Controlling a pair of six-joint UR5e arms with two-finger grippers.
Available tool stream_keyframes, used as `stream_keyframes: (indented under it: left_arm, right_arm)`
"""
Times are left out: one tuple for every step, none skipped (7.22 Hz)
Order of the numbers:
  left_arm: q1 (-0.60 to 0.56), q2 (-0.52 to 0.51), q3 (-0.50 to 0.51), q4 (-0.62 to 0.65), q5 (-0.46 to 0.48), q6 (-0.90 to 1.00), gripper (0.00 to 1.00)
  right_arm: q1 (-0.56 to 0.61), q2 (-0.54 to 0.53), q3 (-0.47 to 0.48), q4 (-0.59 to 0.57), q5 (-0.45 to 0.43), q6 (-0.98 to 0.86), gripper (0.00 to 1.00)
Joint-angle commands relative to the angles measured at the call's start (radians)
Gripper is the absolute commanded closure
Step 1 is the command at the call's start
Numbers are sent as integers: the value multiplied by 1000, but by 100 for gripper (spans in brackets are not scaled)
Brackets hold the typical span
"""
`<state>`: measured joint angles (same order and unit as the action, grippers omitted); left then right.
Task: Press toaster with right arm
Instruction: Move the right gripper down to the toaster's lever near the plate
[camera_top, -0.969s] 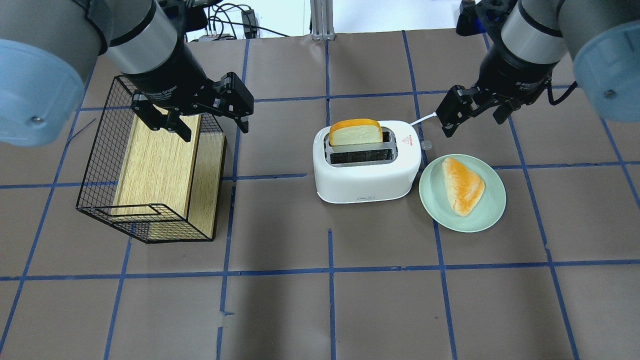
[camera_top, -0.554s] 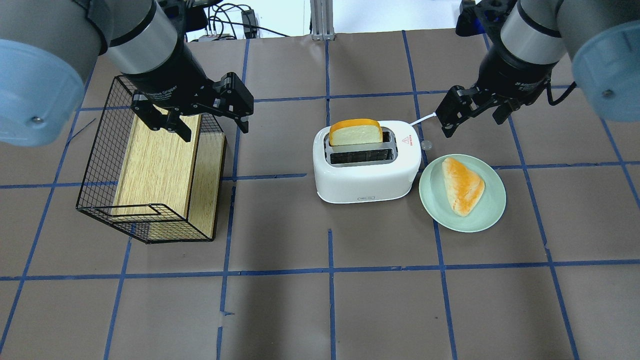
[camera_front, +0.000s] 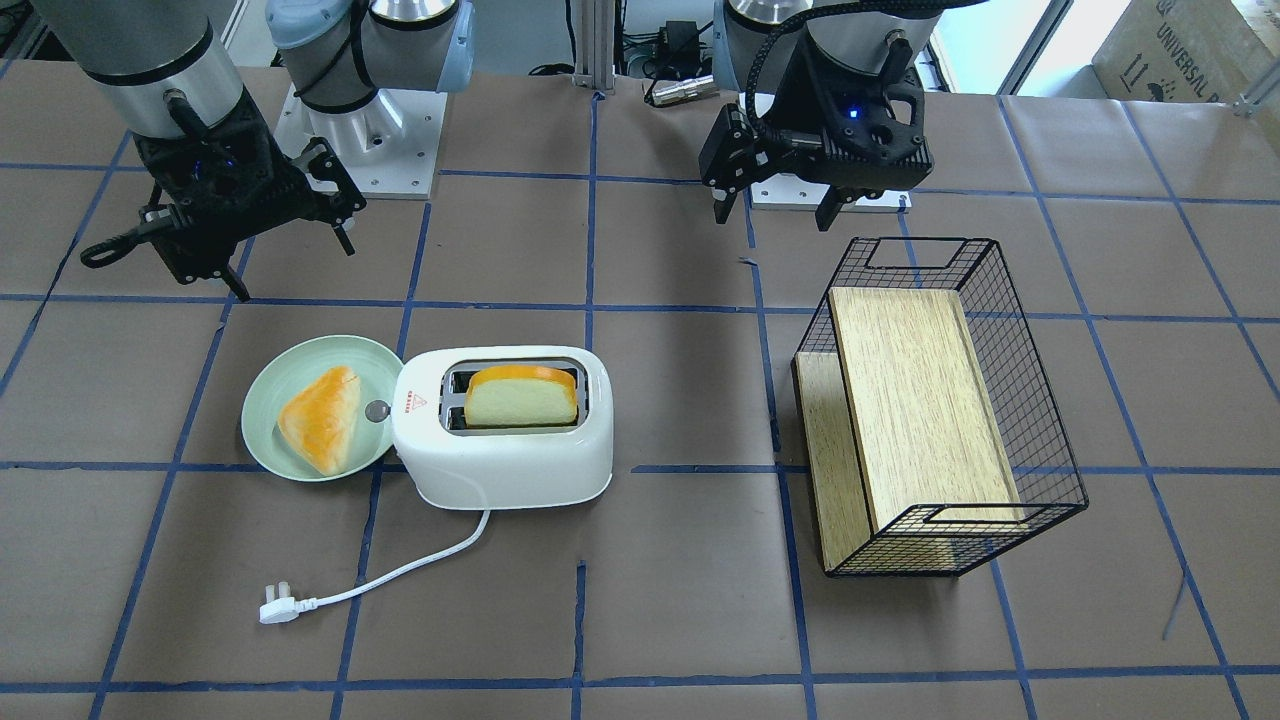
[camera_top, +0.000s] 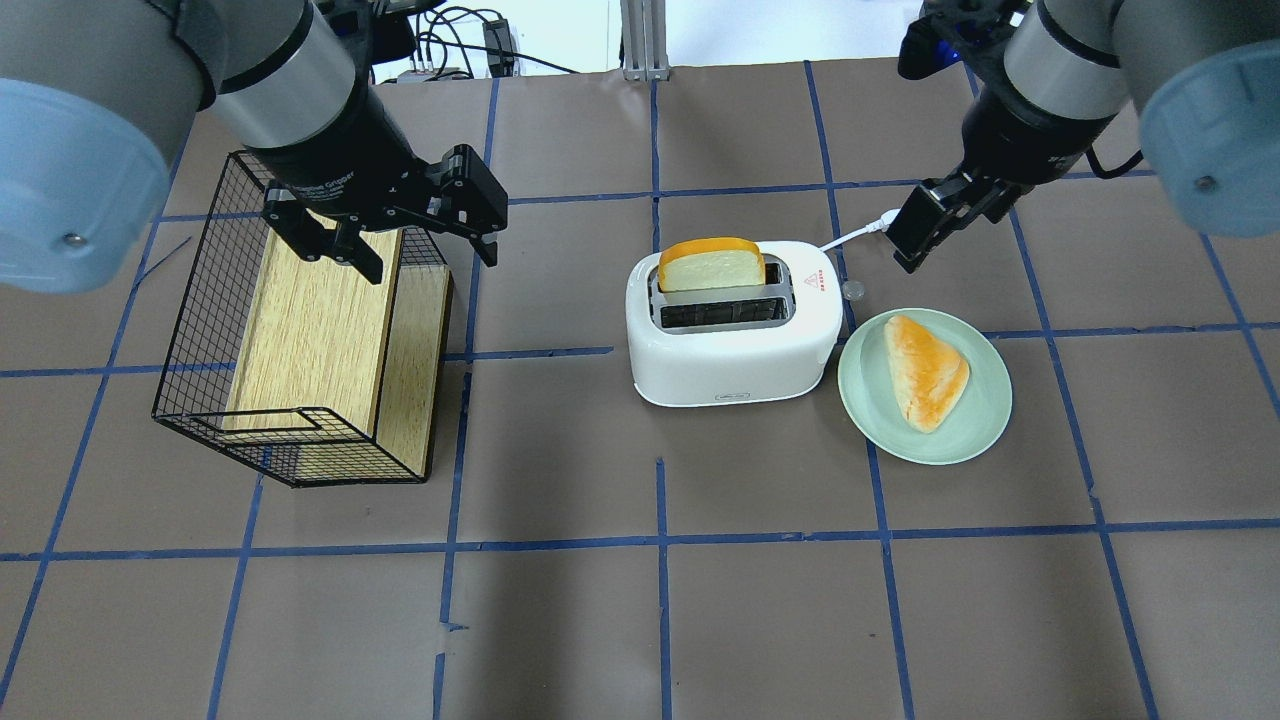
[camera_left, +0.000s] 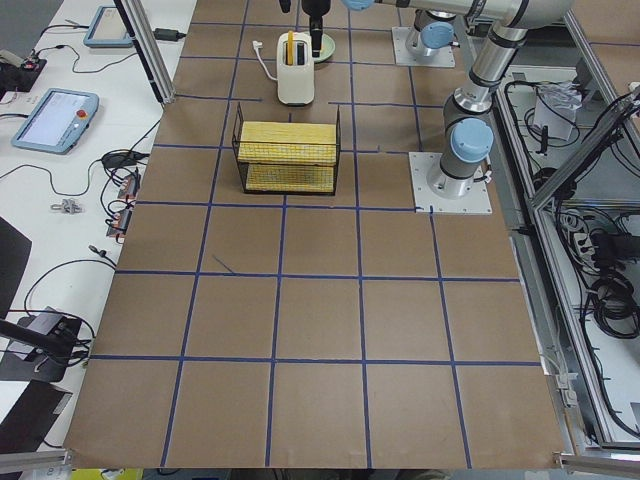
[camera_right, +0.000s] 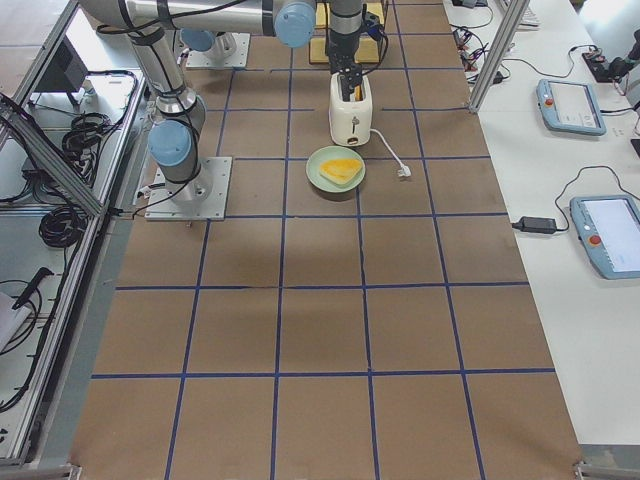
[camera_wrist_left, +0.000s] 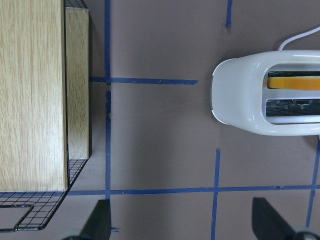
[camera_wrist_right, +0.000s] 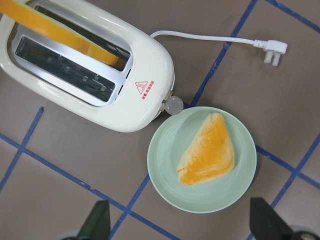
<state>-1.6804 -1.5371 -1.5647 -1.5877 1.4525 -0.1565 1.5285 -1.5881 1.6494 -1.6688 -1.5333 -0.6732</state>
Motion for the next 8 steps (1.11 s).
stream_keyframes:
  left_arm:
    - [1,0,0,0,0,0,0]
    - [1,0,0,0,0,0,0]
    - [1,0,0,0,0,0,0]
    - [1,0,0,0,0,2,0]
    - [-1,0,0,0,0,0,0]
    - [1,0,0,0,0,0,0]
    - [-1,0,0,0,0,2,0]
    - [-1,0,0,0,0,0,0]
  right_arm:
    - [2,49,3,-70,-111,-288,33]
    - [13,78,4,-81,-110,-304,58]
    - [16,91,19,-83,-93,-347,65]
    - [16,94,55,-89,-56,-476,67]
    - [16,102,105,-174,-12,-552,68]
    - [16,121,153,-256,17,-613,68]
    - [16,137,193,-319,39,-652,68]
    - [16,149,204,-351,42,-684,70]
